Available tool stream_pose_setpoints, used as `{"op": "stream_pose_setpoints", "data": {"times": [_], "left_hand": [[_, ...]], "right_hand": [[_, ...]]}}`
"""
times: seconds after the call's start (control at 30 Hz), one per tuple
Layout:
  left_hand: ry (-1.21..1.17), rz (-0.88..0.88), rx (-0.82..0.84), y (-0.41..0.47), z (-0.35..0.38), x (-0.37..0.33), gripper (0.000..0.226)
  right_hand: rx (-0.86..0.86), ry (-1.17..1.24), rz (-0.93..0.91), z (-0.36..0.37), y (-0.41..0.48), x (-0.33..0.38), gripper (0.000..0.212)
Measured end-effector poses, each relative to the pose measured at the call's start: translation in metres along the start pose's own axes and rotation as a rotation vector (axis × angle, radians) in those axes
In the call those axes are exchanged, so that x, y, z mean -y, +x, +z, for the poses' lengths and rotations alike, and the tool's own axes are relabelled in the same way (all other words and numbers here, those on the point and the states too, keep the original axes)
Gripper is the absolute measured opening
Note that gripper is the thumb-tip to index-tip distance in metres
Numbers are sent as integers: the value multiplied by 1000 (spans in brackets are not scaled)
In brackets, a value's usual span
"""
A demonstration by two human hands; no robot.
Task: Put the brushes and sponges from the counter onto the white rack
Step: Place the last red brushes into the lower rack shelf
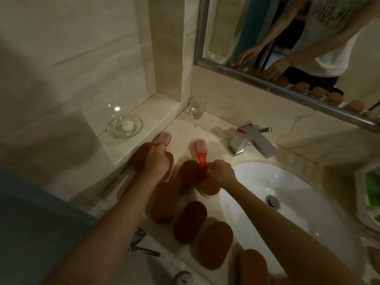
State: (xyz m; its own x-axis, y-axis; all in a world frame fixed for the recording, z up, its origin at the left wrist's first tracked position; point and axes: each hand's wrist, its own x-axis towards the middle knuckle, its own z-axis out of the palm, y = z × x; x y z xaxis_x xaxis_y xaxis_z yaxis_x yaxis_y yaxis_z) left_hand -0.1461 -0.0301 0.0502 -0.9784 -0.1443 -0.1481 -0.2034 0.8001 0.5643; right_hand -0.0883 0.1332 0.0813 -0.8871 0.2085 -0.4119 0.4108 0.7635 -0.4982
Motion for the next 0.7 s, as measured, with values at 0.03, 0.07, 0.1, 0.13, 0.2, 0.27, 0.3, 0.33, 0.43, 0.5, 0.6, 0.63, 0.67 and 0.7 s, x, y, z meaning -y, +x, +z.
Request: {"op": "stream_pose_setpoints", "data": {"times": [0.03,0.07,0.1,0.13,0.2,0.27,0.3,0.33,0.43,0.5,0.6,0.63,0.67,0.7], "left_hand": [[30,-1,-5,9,4,6,33],[63,-6,3,15,7,10,32],[94,-16,12,22,10,13,32],[121,-33,26,27,12,15,34],[183,-51,49,36,18,17,42],[242,-42,40,43,23,20,52],[261,-45,33,47,24,21,54],[270,-58,24,49,25,22,55],[284,-111,14,54,27,23,55],[300,-107,21,58,28,23,51],[313,-68,19,65,26,23,40],[316,-57,21,66,25,23,37],[326,-44,21,66,25,23,33],[339,-31,20,64,24,22,31]], "right_hand": [[-9,13,23,4,11,2,26],[-26,35,44,7,20,5,27],[-45,54,62,10,29,8,29],[-67,71,74,12,37,10,32],[-91,92,113,18,52,13,37],[-88,122,162,23,64,16,38],[-78,138,188,27,70,16,38],[-66,154,208,30,75,15,37],[-85,152,217,37,84,14,35],[-116,155,224,39,88,14,37],[-130,175,269,42,91,12,32],[-125,170,274,43,92,12,28],[-118,167,277,44,92,11,26],[-116,166,280,44,93,11,24]]}}
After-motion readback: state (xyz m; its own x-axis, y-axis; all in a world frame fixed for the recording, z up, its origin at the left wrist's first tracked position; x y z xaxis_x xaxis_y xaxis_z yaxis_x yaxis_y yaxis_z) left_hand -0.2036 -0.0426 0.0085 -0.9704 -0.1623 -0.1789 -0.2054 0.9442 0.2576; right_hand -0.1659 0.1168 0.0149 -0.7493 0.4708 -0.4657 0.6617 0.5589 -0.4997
